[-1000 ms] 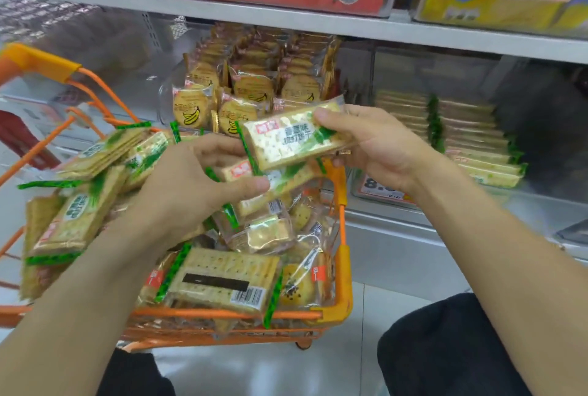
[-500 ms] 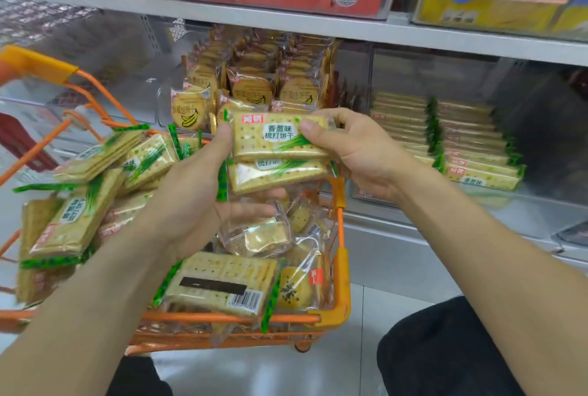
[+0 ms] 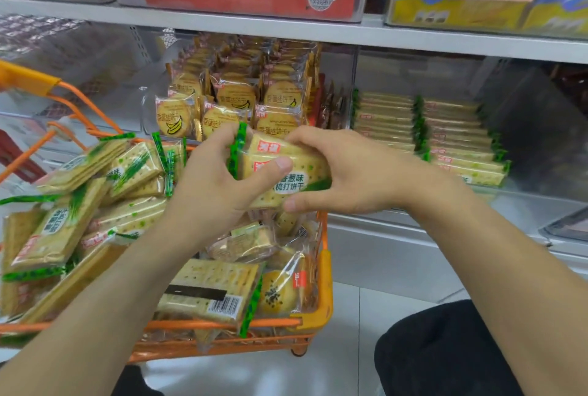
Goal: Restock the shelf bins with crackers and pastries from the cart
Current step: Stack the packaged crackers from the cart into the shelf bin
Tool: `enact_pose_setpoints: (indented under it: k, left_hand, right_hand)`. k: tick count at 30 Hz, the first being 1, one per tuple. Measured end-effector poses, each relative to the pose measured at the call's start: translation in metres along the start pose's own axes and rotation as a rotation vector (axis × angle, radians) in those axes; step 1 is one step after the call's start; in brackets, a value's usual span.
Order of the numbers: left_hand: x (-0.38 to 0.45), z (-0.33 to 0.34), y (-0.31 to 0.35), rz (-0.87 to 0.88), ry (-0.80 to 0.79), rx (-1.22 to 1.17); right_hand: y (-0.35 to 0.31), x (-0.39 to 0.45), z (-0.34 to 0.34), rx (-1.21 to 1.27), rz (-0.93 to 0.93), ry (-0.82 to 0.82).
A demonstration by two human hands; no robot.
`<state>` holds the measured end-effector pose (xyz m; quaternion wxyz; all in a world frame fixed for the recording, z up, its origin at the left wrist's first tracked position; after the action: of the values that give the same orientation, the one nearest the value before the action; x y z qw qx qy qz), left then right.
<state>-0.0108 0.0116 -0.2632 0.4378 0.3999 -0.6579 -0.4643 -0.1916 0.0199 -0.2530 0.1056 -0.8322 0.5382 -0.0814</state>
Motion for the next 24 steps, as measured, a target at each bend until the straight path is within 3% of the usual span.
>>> enact_pose_setpoints:
  k: [5, 8, 12, 17, 24]
  left_hand:
    - [0.014, 0.028, 0.006, 0.032, -0.264, -0.059]
    - [0.024, 0.053, 0.008, 0.01, -0.284, -0.072]
    - [0.042, 0.088, 0.01, 0.066, -0.369, 0.32]
    - [0.061, 0.149, 0.007, 0.242, -0.524, 0.582]
    - [0.085, 0.209, -0.03, 0.18, -0.65, 0.744]
  right_hand:
    - [0.016, -0.02, -0.017, -0.206, 0.114, 0.089]
    - [0.057, -0.042, -0.037, -0.222, 0.284, 0.148]
    - [0.132, -0.085, -0.056, -0.252, 0.591, 0.221]
    - [0.187, -0.118, -0.044, -0.237, 0.795, 0.005]
    - [0.219, -0.115, -0.01, -0.223, 0.827, -0.254]
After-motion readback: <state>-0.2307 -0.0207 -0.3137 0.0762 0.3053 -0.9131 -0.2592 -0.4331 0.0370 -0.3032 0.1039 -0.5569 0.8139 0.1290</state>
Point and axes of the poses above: each hand's wrist, its own x-axis towards the middle knuckle, its own z-axis out of the palm, y = z × x, the point moved 3 cm from there along x, towards the middle knuckle, and after that the axes turned 13 degrees about -x, right-handed, at the moved point
